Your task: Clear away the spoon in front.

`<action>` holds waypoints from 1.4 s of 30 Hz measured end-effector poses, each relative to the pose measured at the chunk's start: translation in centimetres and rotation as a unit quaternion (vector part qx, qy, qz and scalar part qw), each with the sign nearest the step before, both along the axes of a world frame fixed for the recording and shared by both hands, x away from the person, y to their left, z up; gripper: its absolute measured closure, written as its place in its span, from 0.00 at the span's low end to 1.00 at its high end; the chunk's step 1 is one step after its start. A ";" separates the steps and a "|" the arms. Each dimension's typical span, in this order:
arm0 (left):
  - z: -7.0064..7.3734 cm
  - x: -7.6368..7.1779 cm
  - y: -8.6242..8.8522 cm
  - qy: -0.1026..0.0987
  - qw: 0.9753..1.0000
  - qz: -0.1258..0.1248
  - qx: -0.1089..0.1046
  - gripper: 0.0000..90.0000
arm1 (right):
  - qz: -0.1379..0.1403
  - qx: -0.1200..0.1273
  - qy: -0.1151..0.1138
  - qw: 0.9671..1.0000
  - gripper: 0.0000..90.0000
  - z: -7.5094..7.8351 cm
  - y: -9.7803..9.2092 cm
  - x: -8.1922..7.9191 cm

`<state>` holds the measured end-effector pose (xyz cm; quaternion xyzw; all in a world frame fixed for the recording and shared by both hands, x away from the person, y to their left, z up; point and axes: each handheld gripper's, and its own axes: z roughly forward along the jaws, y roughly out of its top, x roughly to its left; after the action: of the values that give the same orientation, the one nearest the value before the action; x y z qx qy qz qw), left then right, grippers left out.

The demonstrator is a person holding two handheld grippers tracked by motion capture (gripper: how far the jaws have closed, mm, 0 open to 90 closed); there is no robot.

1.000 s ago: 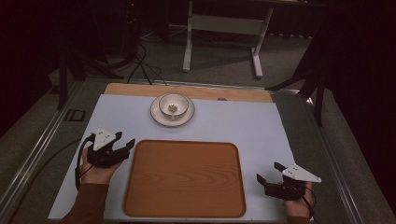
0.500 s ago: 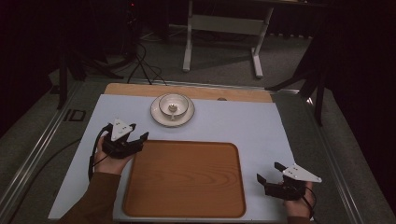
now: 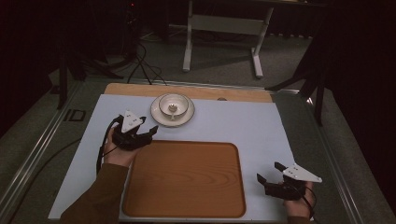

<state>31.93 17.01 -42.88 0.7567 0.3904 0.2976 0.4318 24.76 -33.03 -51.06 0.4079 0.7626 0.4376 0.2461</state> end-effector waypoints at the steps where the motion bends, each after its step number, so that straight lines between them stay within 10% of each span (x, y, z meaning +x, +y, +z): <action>1: 0.0 0.1 -0.1 -0.001 1.000 -0.002 -0.001 0.49 | 0.000 0.000 0.000 1.000 0.15 0.0 0.0 0.0; 42: -1.0 5.9 -4.8 0.029 0.998 -0.033 0.039 0.48 | 0.003 -0.002 0.002 1.000 0.15 -0.1 -0.1 0.0</action>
<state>37.86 12.19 -43.92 0.7936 0.3660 0.2760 0.4000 24.78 -33.11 -51.12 0.4062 0.7652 0.4358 0.2442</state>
